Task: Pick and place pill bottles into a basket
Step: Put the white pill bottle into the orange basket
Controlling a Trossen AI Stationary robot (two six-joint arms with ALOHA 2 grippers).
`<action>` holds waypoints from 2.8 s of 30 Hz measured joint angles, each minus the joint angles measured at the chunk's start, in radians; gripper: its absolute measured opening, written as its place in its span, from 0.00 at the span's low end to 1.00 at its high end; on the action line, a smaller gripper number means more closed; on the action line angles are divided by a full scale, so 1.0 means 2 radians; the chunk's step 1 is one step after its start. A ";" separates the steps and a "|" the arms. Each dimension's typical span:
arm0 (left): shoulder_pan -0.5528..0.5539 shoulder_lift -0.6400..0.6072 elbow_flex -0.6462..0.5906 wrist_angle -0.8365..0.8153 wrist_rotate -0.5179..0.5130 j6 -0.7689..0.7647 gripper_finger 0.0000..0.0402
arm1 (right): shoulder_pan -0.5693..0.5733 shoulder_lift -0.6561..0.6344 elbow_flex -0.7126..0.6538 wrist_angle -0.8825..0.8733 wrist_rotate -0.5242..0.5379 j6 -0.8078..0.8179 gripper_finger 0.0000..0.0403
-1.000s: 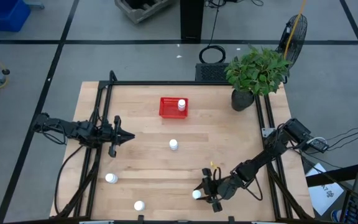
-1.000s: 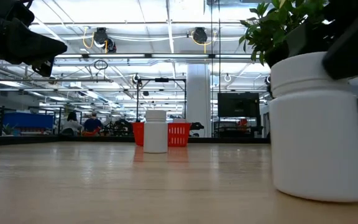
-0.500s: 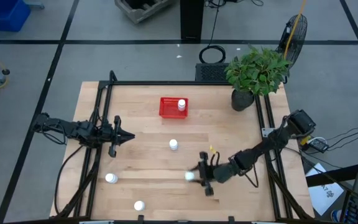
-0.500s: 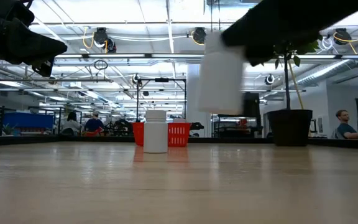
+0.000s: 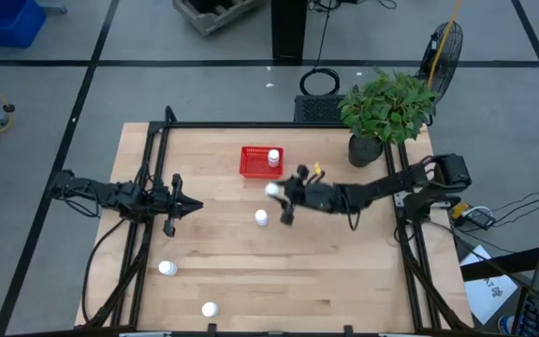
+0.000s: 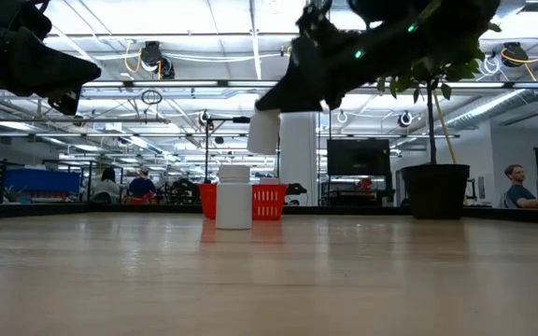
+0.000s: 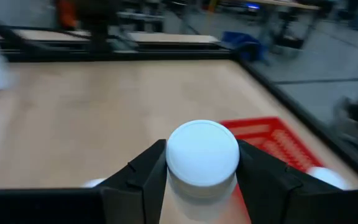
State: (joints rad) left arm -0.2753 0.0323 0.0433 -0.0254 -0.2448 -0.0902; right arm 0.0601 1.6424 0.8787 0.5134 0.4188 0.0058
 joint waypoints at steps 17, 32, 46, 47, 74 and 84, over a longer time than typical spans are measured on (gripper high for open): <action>0.000 0.000 0.000 0.001 0.000 0.000 0.09 | -0.133 0.023 0.073 -0.075 -0.094 0.016 0.39; 0.000 0.000 0.000 0.002 0.000 0.000 0.09 | -0.152 0.081 0.079 -0.052 -0.119 0.047 0.40; 0.000 0.000 0.000 0.000 0.000 0.000 0.09 | -0.161 0.111 0.079 -0.049 -0.118 0.066 0.40; 0.000 0.000 0.000 0.001 0.000 0.000 0.09 | -0.163 0.114 0.080 -0.049 -0.118 0.070 0.40; 0.000 0.000 0.000 0.000 0.000 0.000 0.09 | -0.171 0.145 0.079 -0.038 -0.119 0.067 0.56; 0.000 0.000 0.000 0.000 0.000 0.000 0.09 | -0.164 0.131 0.078 -0.023 -0.119 0.052 0.65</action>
State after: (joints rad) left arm -0.2753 0.0325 0.0433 -0.0251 -0.2451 -0.0902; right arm -0.2672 1.9044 1.0351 0.4681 0.1814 0.1101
